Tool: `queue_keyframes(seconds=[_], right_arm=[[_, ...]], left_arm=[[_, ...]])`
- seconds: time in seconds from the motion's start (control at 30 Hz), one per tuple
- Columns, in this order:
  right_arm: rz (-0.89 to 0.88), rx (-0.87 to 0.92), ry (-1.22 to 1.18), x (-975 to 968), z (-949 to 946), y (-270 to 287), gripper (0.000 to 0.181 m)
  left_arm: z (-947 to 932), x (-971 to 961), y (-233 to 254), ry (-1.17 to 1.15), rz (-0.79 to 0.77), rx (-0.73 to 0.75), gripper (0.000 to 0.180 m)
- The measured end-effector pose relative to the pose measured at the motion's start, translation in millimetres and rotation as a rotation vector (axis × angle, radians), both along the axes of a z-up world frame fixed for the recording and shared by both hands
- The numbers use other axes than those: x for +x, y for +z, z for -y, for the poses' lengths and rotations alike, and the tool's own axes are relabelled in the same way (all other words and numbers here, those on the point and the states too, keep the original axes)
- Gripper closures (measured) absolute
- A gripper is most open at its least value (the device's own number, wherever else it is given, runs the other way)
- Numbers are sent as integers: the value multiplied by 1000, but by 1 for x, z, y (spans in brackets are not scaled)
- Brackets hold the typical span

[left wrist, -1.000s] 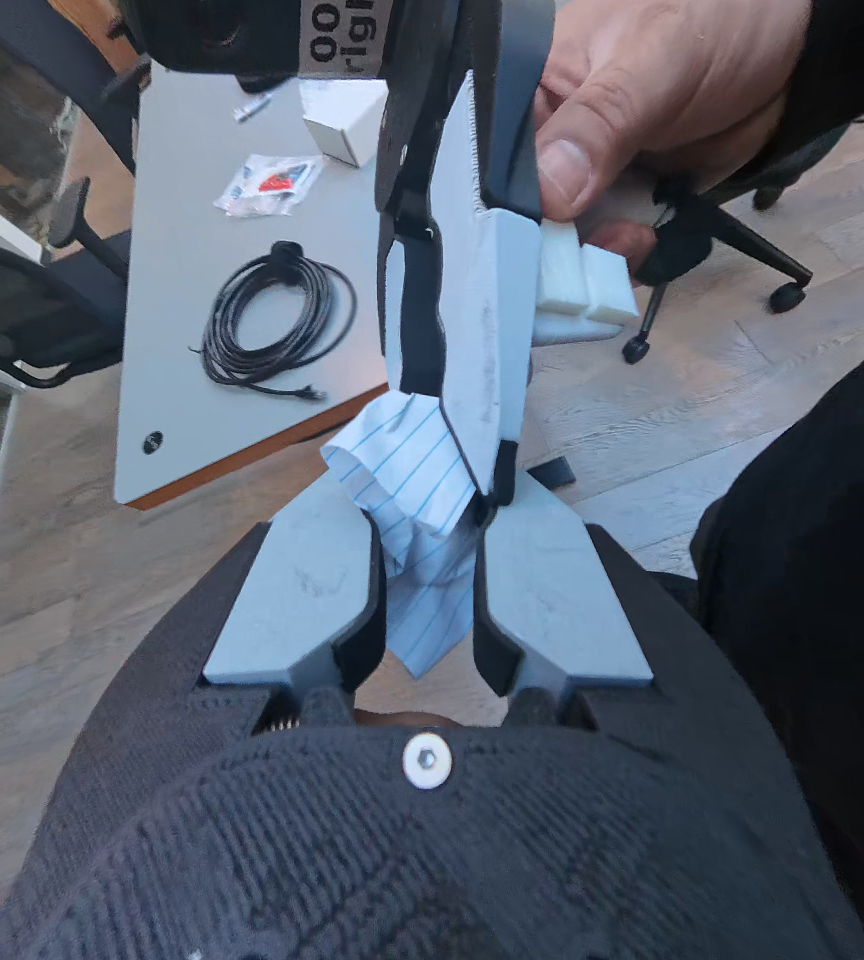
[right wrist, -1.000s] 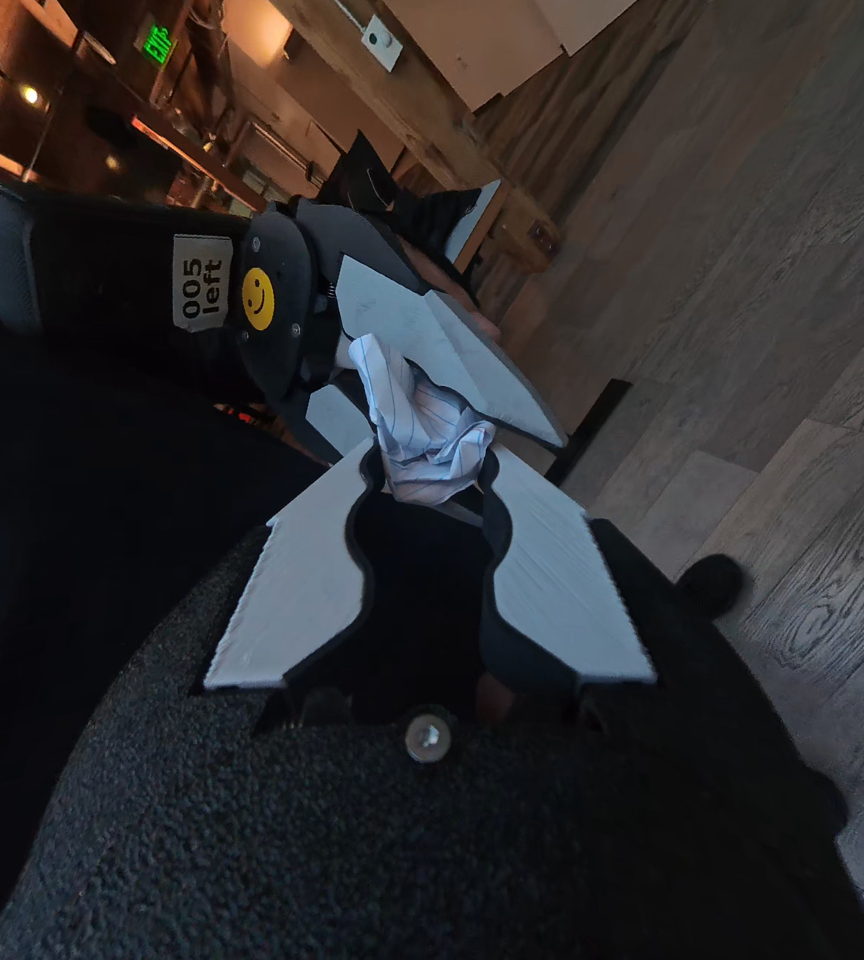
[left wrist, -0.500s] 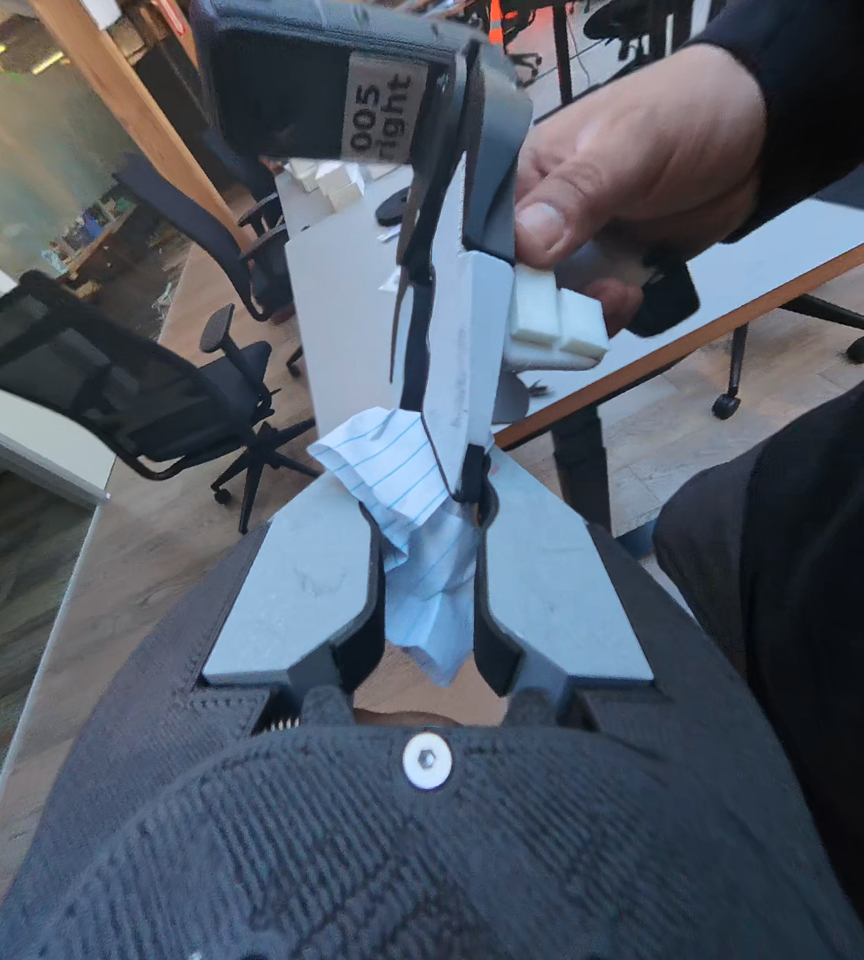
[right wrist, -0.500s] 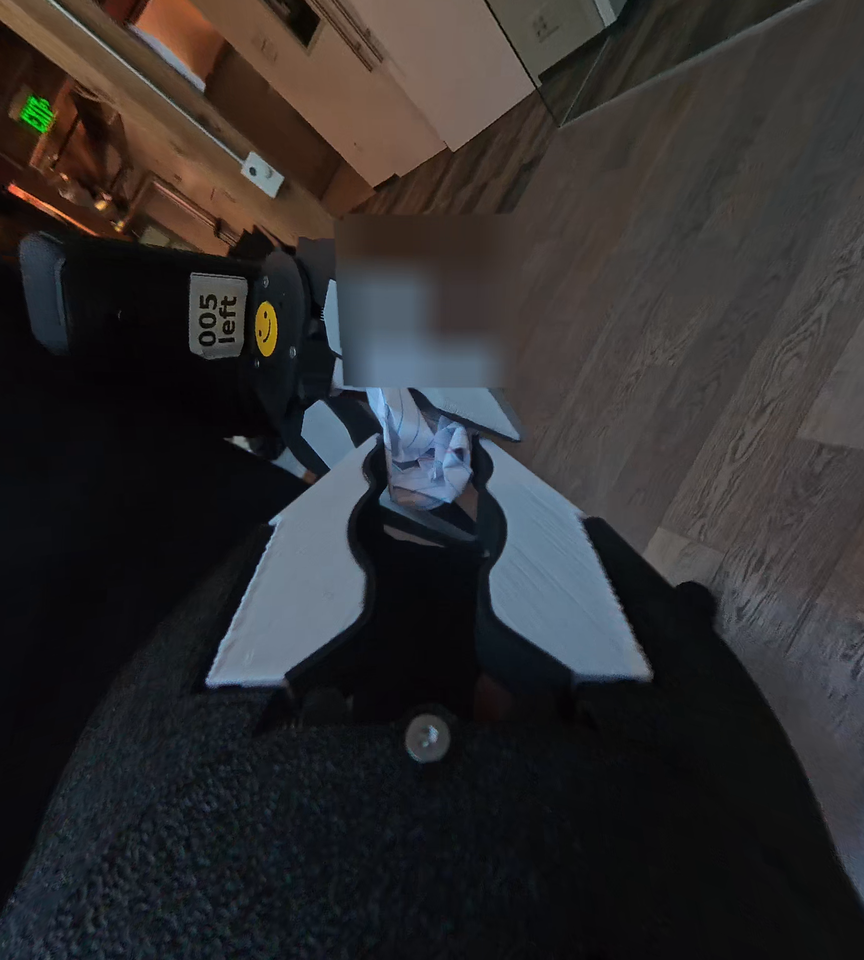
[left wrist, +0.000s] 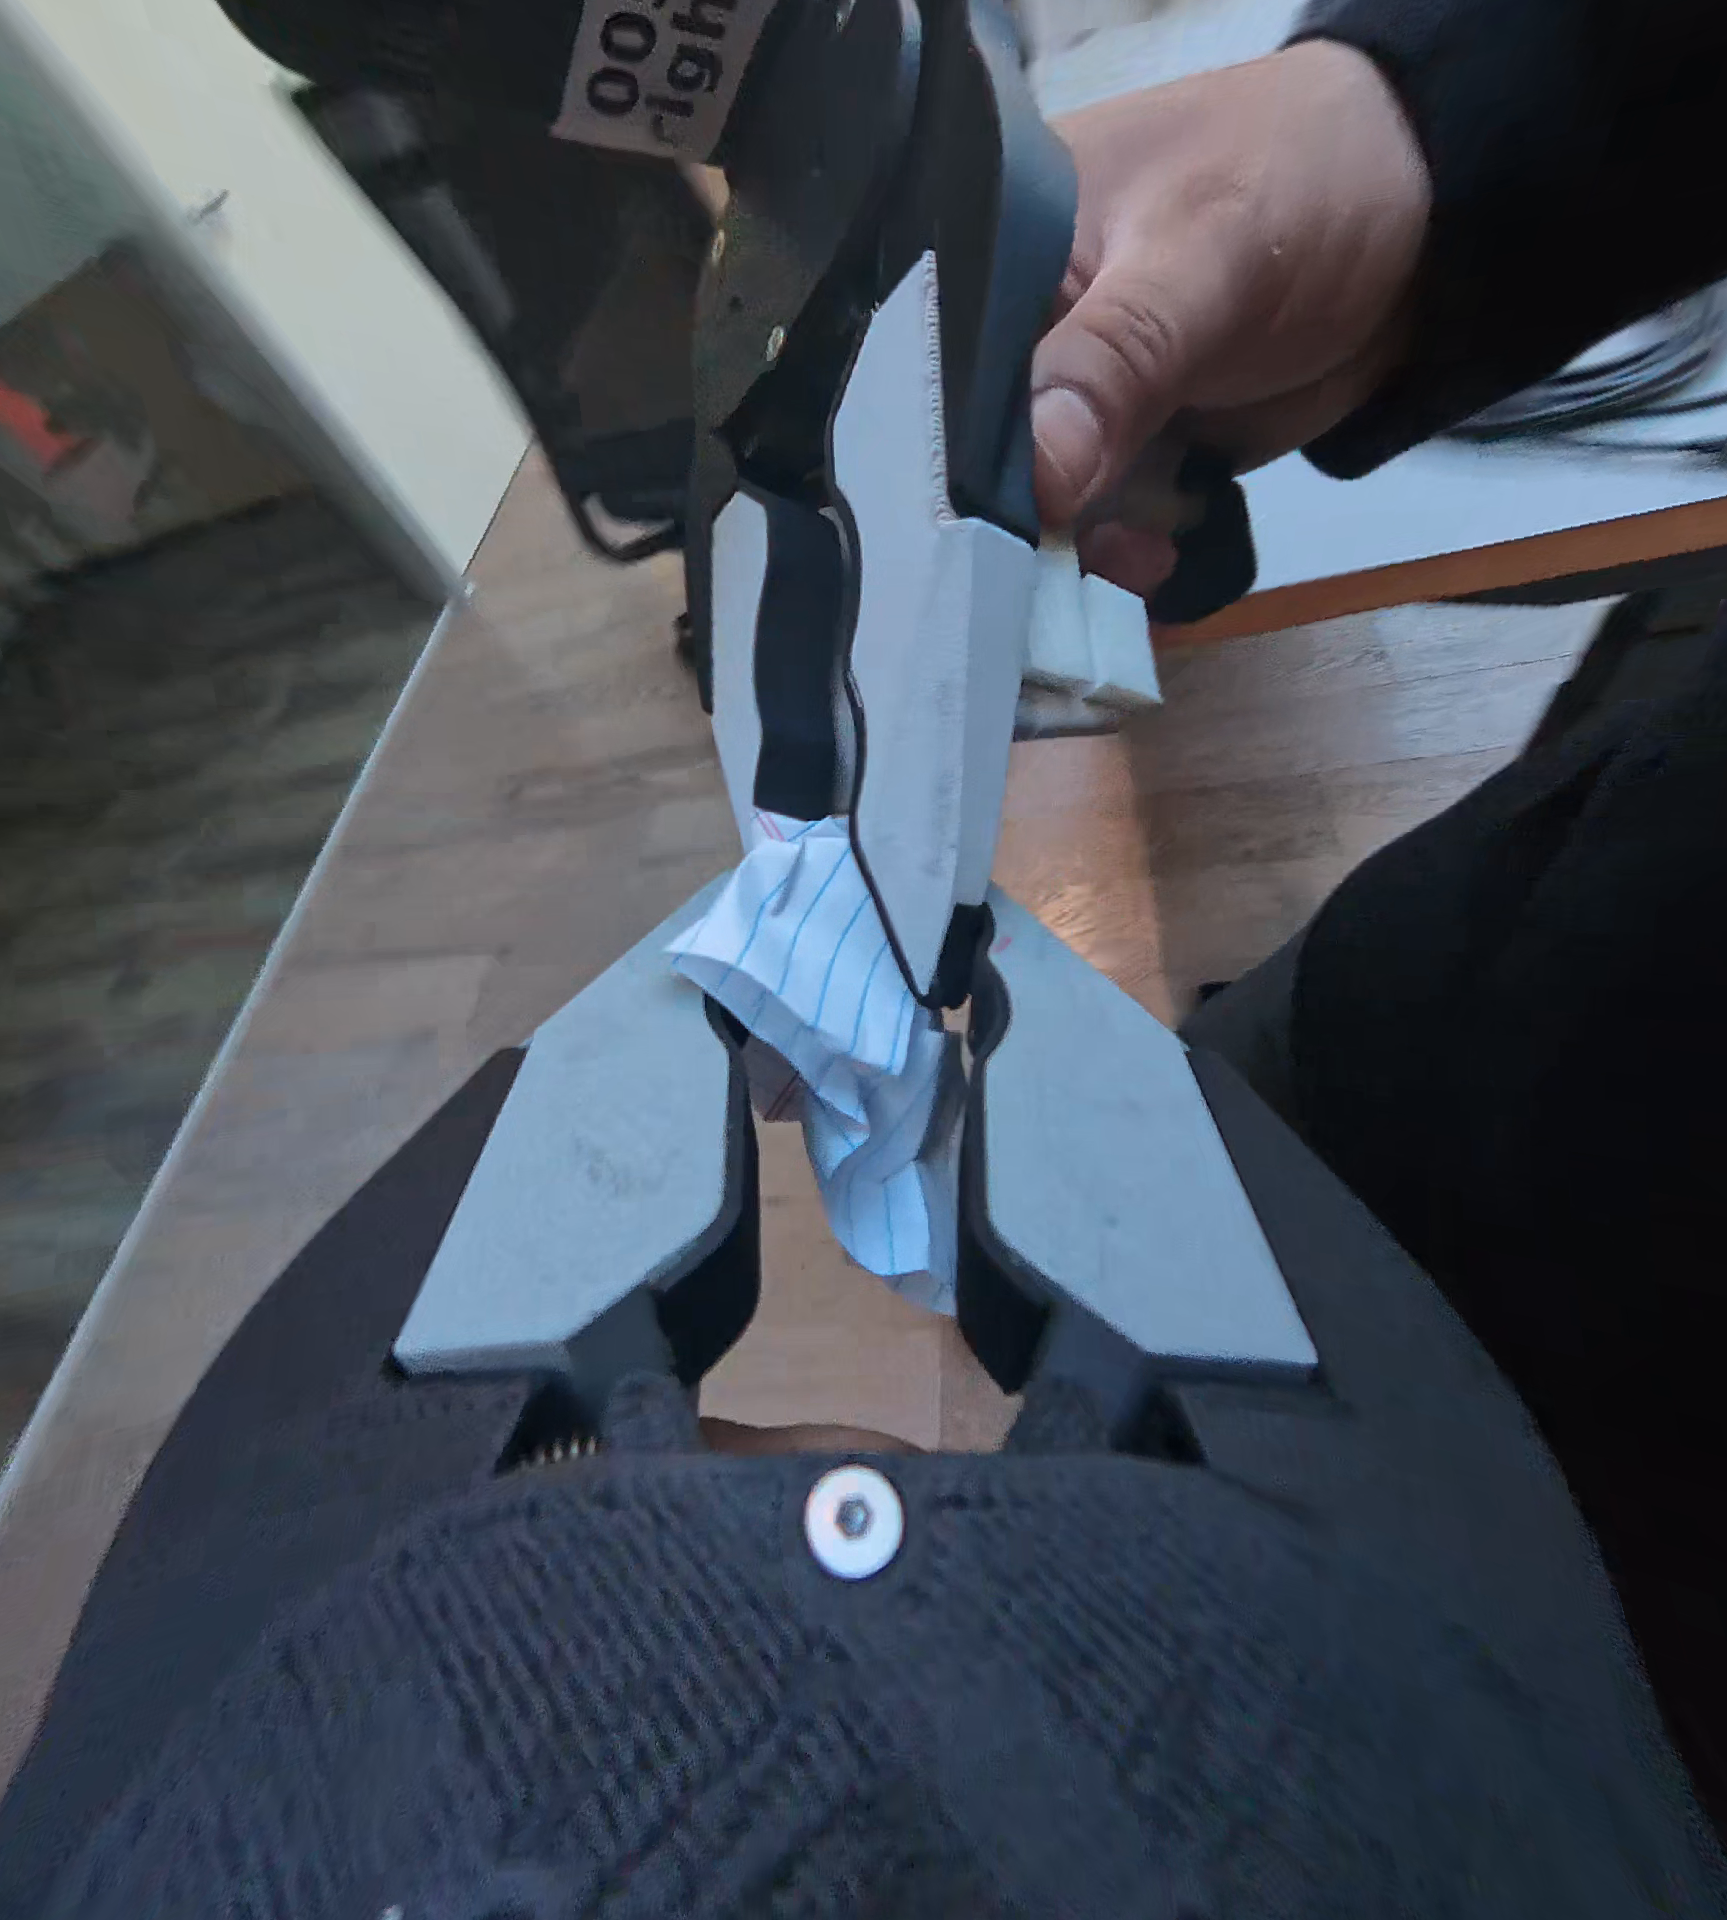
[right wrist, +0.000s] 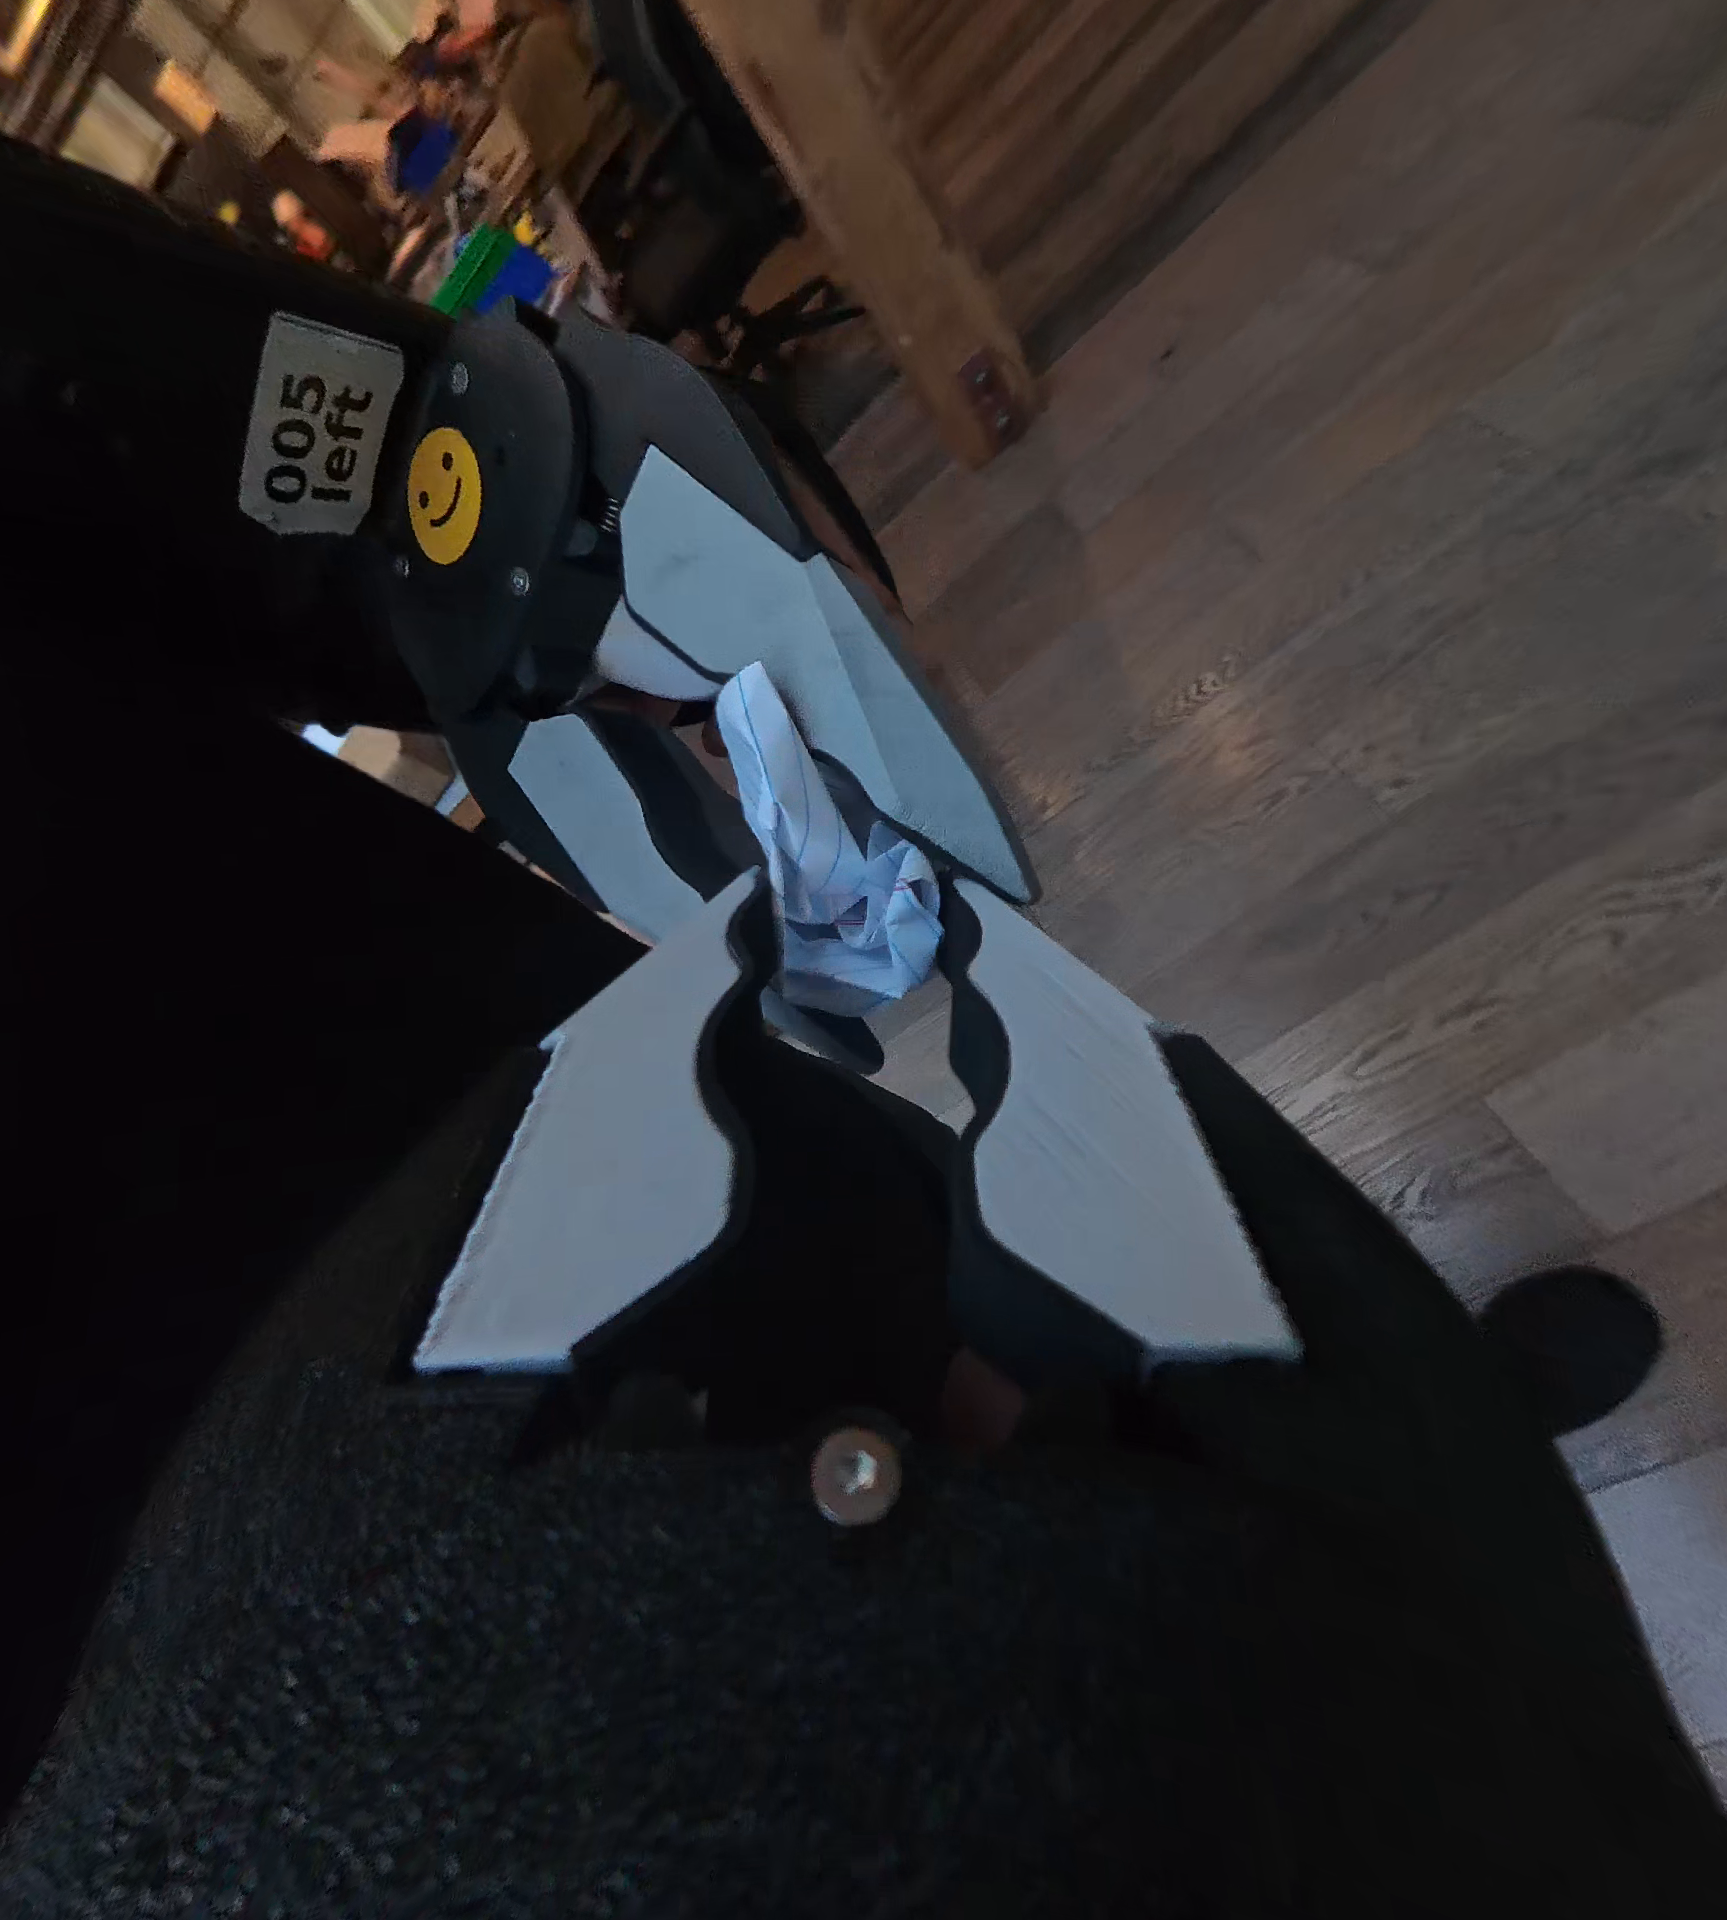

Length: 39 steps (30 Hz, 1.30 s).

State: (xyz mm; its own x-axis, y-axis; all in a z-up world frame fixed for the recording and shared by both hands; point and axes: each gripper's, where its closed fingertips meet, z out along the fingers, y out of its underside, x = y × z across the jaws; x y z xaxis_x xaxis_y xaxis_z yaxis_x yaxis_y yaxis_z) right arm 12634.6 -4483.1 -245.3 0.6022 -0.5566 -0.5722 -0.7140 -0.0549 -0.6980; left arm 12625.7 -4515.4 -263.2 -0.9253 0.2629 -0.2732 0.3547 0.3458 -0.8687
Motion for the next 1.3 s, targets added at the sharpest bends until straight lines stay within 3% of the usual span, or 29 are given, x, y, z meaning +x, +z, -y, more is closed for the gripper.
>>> queue_keyframes(seconds=[0.27,0.33,0.43,0.57,0.67,0.9,1.03,1.17,1.3], right_arm=[[92,-41,471,150,-22,5,154],[103,-21,577,171,-32,7,154],[106,-32,685,198,-52,2,154],[180,-67,799,217,-83,1,154],[195,-80,852,232,-111,0,154],[79,-43,869,281,-203,-6,155],[-60,36,801,310,-261,4,153],[-13,28,755,351,-313,17,152],[72,-120,718,397,-355,18,147]], left_arm=[[-18,165,7,499,242,176,145],[-28,188,8,612,229,199,145],[-44,209,1,767,161,231,128],[-73,233,9,915,-17,111,133],[-100,251,9,967,-111,30,135],[-195,307,1,1040,117,22,145],[-251,341,13,991,129,-10,152],[-301,383,23,948,160,-53,153],[-346,425,20,969,215,3,152]])
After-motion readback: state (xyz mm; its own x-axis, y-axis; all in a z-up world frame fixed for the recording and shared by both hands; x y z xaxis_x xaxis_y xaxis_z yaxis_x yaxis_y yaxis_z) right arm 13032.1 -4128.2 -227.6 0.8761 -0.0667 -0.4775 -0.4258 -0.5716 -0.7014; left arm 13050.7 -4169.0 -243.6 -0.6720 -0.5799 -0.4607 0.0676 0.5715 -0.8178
